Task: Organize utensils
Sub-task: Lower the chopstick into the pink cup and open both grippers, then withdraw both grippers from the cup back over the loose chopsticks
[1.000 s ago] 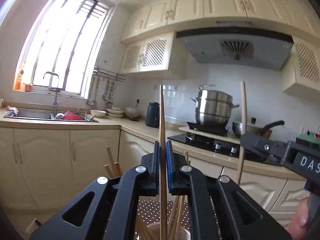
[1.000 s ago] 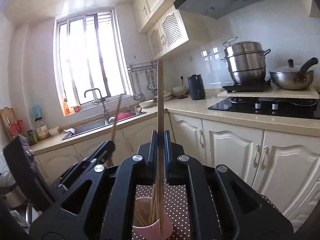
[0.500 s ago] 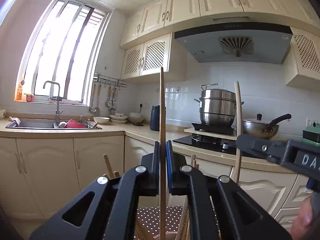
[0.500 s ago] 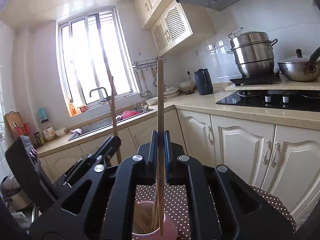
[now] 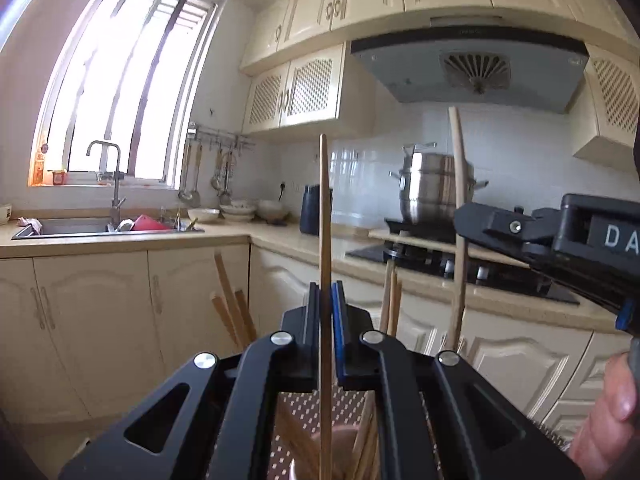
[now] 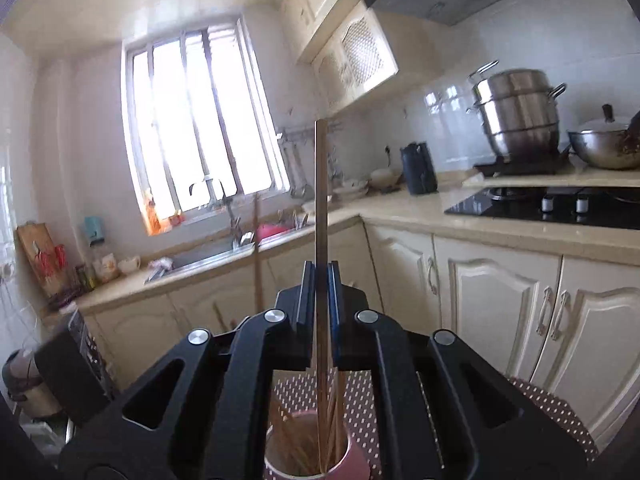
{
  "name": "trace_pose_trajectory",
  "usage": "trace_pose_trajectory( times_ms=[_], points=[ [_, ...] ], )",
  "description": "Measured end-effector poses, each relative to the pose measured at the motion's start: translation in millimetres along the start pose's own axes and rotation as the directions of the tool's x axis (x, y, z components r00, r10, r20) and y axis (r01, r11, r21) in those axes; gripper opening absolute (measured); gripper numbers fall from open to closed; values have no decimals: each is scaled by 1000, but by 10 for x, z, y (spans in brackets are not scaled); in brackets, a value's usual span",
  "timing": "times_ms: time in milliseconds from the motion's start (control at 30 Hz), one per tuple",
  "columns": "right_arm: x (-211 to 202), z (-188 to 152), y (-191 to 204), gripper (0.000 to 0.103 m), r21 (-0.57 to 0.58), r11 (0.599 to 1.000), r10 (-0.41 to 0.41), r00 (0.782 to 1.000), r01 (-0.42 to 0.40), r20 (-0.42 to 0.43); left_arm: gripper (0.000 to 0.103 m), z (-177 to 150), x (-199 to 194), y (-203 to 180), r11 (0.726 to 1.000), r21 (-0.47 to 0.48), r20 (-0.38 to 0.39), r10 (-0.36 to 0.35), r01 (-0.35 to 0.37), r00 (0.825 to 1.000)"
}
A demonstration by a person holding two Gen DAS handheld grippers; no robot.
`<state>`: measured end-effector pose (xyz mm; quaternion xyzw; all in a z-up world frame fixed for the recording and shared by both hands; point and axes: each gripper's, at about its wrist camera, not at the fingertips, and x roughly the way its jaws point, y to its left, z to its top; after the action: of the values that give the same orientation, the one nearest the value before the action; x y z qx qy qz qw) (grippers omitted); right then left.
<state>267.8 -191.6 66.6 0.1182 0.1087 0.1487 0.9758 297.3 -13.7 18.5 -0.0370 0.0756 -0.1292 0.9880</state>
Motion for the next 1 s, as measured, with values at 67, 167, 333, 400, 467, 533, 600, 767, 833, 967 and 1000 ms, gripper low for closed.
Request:
trace_pose_trajectory(
  times_ms=[67,167,333,400,467,533,600,767,833,967,1000],
  points=[
    [21,-64,26,7,-20,1000,-2,1000,2,-17,7,-64,-5,7,1000,6,-20,-2,2,1000],
    [63,-156,25,7,-28,1000,-9,999,8,-53,7,-153,-18,19,1000,15,-49,11,-10,999],
    [114,-366,-11,7,-31,999,-31,989,27,-147,8,-280,-114,20,1000,25,-83,18,-16,996],
    [131,-439,-39,7,-24,999,-36,981,32,-190,8,-321,-154,3,998,40,-86,41,-38,995],
    [144,-499,-55,7,-32,999,-46,973,40,-227,8,-353,-182,-6,998,49,-101,53,-48,994],
    [138,-540,-52,7,-53,997,-59,970,48,-236,8,-386,-196,-2,996,55,-120,70,-63,990],
    [105,-566,-62,8,-65,996,-68,967,53,-245,13,-412,-221,15,996,61,-129,80,-72,988],
    [-67,-589,-134,67,-46,994,-107,972,99,-209,40,-438,-375,39,993,74,-122,99,-90,988],
    [-171,-584,-121,67,-66,987,-155,973,146,-170,43,-446,-431,43,992,80,-123,111,-101,986],
    [-294,-575,-155,67,-42,988,-153,971,148,-183,51,-428,-561,86,993,50,-136,112,-106,984],
    [-340,-581,-158,67,-36,989,-151,971,147,-187,54,-420,-601,89,992,45,-135,123,-118,983]
  ],
)
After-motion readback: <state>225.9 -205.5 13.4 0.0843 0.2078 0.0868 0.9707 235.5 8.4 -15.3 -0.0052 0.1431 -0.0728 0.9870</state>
